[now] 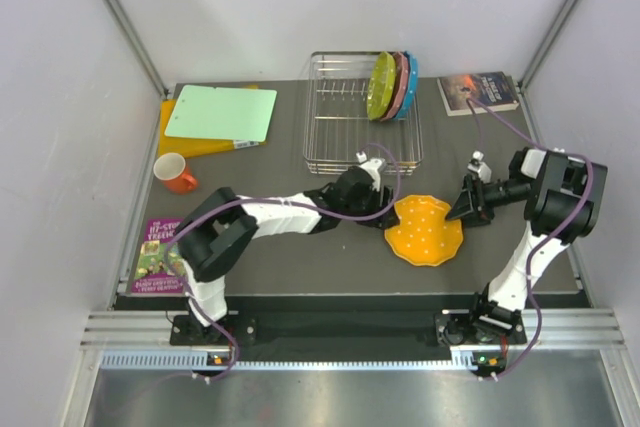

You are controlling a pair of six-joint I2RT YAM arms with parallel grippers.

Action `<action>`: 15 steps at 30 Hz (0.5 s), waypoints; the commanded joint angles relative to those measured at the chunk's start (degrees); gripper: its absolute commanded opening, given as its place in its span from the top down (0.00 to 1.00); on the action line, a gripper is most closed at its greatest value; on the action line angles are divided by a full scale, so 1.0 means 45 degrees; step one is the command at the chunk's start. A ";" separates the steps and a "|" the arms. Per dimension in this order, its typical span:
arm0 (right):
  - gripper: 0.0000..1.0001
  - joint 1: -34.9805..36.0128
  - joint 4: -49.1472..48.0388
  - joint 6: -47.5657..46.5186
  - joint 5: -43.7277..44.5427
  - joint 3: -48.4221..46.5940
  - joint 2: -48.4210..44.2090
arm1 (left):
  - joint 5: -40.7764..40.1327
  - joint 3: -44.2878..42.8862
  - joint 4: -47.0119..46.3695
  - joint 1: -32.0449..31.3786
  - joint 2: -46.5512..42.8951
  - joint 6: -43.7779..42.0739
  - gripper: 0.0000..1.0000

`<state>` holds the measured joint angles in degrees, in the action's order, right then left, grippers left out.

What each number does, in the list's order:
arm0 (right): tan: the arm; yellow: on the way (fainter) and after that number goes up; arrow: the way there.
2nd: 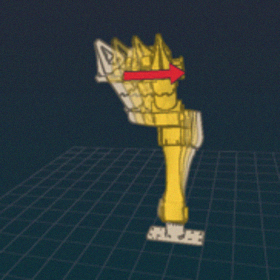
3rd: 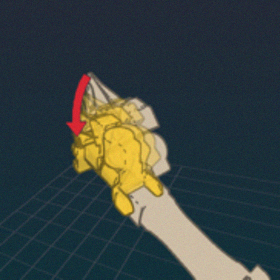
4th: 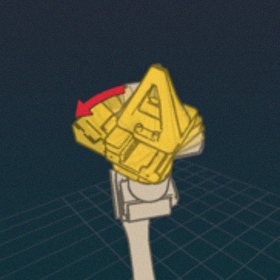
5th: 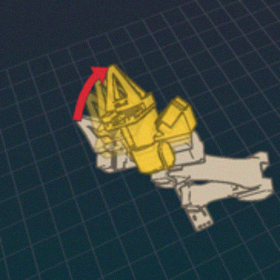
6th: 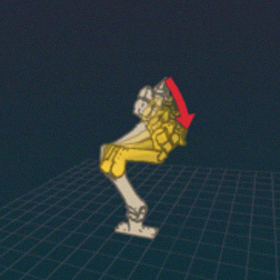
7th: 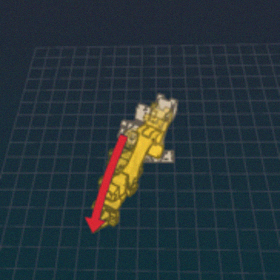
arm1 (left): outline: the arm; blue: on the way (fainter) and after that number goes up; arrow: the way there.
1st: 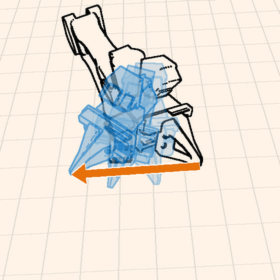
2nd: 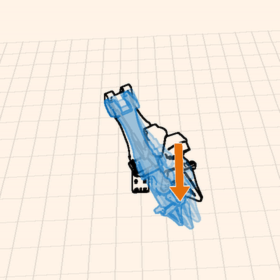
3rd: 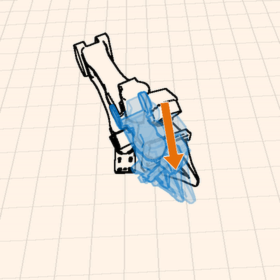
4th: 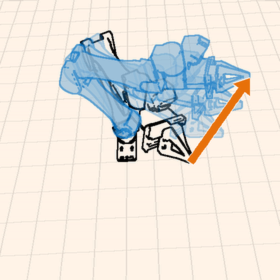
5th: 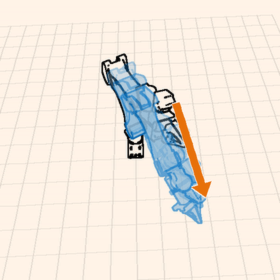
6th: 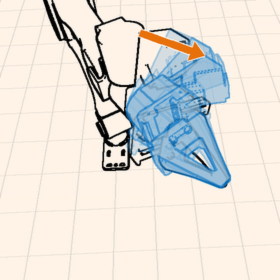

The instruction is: Load the plates into the dish rack

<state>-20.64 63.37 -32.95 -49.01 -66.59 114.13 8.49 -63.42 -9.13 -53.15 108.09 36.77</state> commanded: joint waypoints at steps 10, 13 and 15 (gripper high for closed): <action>0.37 0.0232 -0.4961 0.2048 0.3566 0.1085 -0.1824 | 0.1062 0.0929 -0.0160 -0.0279 -0.0545 0.1883 0.40; 0.37 0.0407 -0.5079 0.1951 0.3724 0.1281 -0.2118 | 0.0965 0.0987 -0.0179 -0.0493 -0.0389 0.2353 0.40; 0.36 0.0640 -0.5099 0.1932 0.3783 0.1301 -0.2158 | 0.0965 0.0987 -0.0354 -0.0631 -0.0272 0.2588 0.41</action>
<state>-19.40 50.37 -22.35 -41.12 -62.22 104.99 12.19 -59.27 -8.49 -54.59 106.45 44.42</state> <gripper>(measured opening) 0.630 0.600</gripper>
